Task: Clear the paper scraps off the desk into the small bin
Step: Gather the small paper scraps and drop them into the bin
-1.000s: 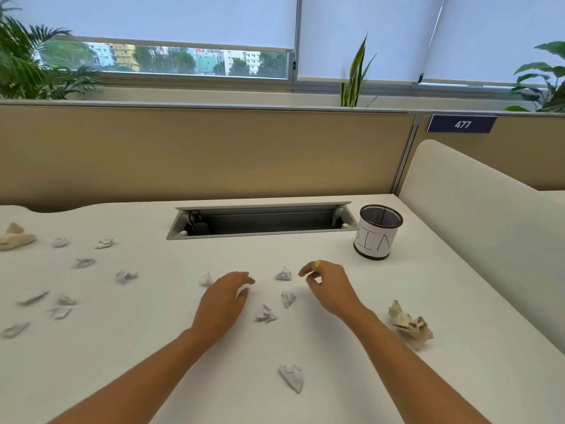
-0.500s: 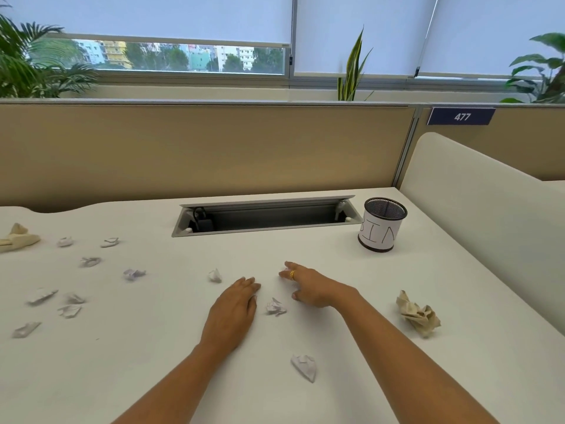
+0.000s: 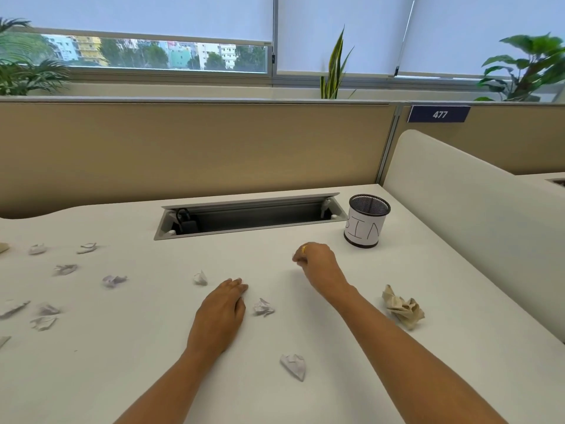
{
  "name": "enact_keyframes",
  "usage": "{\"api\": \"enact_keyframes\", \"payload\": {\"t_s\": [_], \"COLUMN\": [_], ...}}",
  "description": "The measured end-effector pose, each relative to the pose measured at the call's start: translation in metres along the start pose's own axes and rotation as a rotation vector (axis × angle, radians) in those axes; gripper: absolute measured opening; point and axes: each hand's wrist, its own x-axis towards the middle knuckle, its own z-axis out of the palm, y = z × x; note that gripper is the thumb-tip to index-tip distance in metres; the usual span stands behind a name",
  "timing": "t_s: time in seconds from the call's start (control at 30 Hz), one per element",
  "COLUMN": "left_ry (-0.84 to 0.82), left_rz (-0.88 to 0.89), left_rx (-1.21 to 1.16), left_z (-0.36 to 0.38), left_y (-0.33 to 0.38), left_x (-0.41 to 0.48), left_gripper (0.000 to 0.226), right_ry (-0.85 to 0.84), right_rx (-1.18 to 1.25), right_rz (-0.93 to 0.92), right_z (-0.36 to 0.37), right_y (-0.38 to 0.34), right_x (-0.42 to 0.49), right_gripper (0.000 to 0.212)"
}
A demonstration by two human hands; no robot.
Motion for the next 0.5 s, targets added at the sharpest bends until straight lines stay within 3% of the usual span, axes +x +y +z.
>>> {"api": "enact_keyframes", "payload": {"t_s": [0.1,0.2,0.3,0.5], "left_ry": [0.003,-0.001,-0.003,-0.004], "left_rz": [-0.009,-0.006,-0.009,0.001], "left_rx": [0.0,0.004,-0.001,0.007], "left_z": [0.001,0.0,-0.001,-0.001], "left_y": [0.0,0.0,0.001,0.001], "left_x": [0.0,0.0,0.0,0.0], "left_gripper": [0.037,0.037,0.037,0.037], "right_ry": [0.479,0.723,0.778,0.649], "right_rx": [0.188,0.231,0.286,0.314], "right_rz": [-0.202,-0.205,-0.054,0.128], "right_z": [-0.018,-0.049,-0.079,-0.102], "right_y": [0.015,0.026,0.034,0.052], "right_x": [-0.003,0.003,0.017,0.029], "right_gripper": [0.02,0.02,0.026,0.027]}}
